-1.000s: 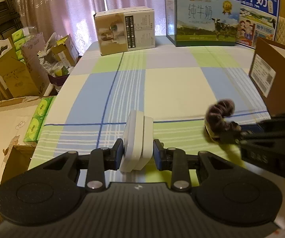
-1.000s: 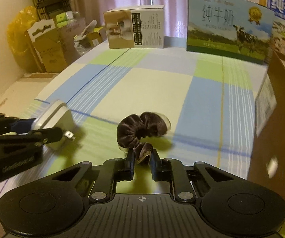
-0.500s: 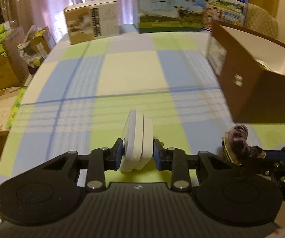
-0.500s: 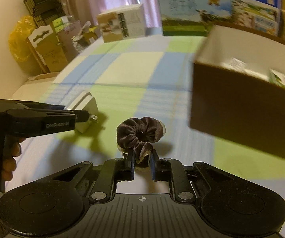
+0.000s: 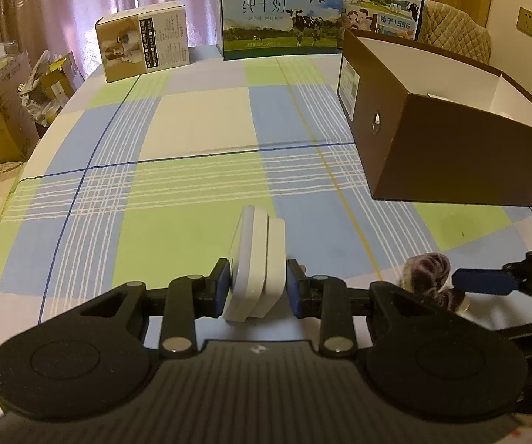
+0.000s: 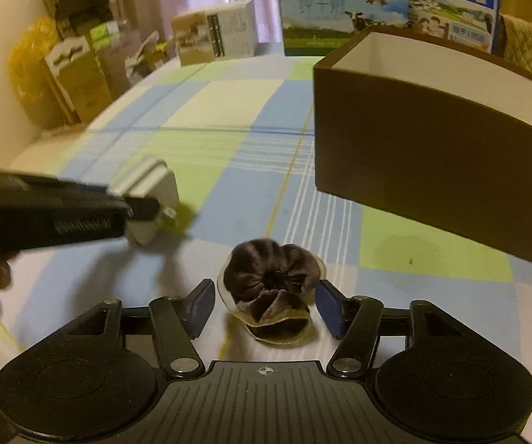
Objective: Organize objects
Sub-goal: 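Grasp the brown scrunchie with the right tool while the left tool holds the adapter, then carry the adapter and scrunchie over the brown box with both tools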
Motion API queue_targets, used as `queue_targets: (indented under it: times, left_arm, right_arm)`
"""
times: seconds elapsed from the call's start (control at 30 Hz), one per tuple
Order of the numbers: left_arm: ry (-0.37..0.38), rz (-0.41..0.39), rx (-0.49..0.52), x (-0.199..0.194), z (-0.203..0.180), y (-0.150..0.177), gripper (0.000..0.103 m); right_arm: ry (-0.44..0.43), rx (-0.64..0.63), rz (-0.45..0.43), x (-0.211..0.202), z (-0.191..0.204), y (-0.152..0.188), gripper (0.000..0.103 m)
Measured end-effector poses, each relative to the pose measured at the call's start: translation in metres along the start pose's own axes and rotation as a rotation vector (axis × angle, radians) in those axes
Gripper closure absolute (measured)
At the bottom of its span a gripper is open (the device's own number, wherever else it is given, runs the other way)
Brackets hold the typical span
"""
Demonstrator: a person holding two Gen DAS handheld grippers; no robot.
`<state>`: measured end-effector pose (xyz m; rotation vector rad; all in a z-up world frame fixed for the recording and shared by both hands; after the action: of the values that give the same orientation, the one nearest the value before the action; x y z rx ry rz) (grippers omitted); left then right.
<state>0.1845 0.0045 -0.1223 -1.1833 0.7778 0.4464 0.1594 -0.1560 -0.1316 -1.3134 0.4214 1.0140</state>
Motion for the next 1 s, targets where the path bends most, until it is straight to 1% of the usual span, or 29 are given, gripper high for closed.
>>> queue_targets:
  times: [0.13,0.2,0.23,0.27,0.33,0.5,0.6,0.87,1.0]
  left_arm:
    - [0.000,-0.007,0.020,0.002,-0.002,0.000,0.074]
    - [-0.001,-0.009,0.023,0.003,-0.002,0.000,0.074]
    - [0.000,-0.010,0.021,0.003,-0.001,0.000,0.074]
    - [0.002,-0.010,0.018,0.003,0.000,0.000,0.074]
    - [0.007,-0.011,0.010,0.003,0.001,0.000,0.075]
    - [0.014,-0.007,0.009,0.002,0.002,0.000,0.075]
    - [0.033,-0.003,-0.003,0.000,0.002,-0.002,0.075]
    - [0.036,-0.032,-0.007,-0.013,0.000,-0.012,0.075]
    - [0.047,-0.052,-0.024,-0.024,-0.001,-0.020,0.075]
  right_arm:
    - [0.013,-0.003,-0.001,0.010,-0.002,0.006,0.045]
    - [0.012,-0.001,0.002,0.014,-0.002,0.006,0.048]
    - [0.016,-0.005,-0.001,0.015,-0.001,0.006,0.059]
    - [0.024,-0.014,0.002,0.016,-0.001,0.007,0.072]
    - [0.018,-0.016,0.002,0.015,-0.003,0.006,0.079]
    - [-0.005,0.018,-0.018,0.003,-0.006,0.001,0.082]
    - [-0.018,0.032,-0.025,-0.005,-0.007,-0.006,0.082]
    - [-0.044,0.097,-0.050,-0.030,-0.015,-0.020,0.082]
    - [-0.050,0.120,-0.064,-0.042,-0.020,-0.026,0.082]
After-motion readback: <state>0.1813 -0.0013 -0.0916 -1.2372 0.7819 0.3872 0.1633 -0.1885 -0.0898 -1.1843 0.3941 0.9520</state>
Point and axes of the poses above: each gripper's, at about its wrist camera, not at the fingertips, and x roughly the way its jaws point, z to its left, y to its underside, the point moved 2 cm from there along x, roughly the way its jaws point, and after that the axes turned 14 degrees about x, right-handed, at the moved point
